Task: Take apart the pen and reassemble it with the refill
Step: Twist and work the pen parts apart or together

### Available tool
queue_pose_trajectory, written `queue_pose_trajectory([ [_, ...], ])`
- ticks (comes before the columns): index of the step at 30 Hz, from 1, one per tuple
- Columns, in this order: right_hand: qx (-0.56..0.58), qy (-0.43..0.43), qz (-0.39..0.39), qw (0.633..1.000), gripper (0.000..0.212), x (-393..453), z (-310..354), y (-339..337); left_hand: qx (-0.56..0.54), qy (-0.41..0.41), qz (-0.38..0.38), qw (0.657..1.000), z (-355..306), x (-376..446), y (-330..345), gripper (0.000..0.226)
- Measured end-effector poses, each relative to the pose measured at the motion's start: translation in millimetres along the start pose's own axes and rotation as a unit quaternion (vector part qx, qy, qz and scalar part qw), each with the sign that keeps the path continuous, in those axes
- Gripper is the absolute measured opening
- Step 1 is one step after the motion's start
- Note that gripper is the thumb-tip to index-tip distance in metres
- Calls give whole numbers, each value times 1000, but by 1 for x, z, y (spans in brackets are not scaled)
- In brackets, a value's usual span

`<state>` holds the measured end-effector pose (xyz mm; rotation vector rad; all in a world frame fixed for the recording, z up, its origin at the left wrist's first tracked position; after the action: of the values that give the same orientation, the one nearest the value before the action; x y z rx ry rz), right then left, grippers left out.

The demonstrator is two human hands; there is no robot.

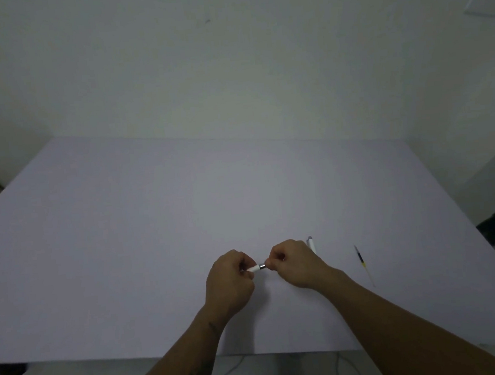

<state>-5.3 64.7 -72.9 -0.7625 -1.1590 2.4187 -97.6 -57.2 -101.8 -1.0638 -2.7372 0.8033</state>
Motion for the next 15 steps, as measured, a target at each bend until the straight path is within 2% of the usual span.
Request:
queue_pose_trajectory([
  [3, 7, -9, -17, 1000, 7, -3, 1, -4, 11, 0, 2, 1000, -3, 1, 0, 15],
  [8, -19, -20, -37, 999, 12, -7, 1, -7, 5, 2, 13, 1000, -7, 0, 4, 15],
  [12, -26, -6, -15, 1000, 17, -10, -2, -6, 8, 12, 15, 1000, -11, 0, 3, 16],
  [15, 15, -12, -20, 1000, 9, -12, 0, -6, 10, 14, 12, 1000, -13, 2, 1, 17],
])
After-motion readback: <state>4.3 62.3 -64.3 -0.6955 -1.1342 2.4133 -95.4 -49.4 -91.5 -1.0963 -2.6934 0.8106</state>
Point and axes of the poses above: each hand's wrist, its own x-axis towards the middle knuckle, its own y-axis out of the palm, z = x × y, the point moved 8 cm from there along x, towards the middle knuckle, and after that the axes turned 8 degrees about -x, right-handed, at the moved point
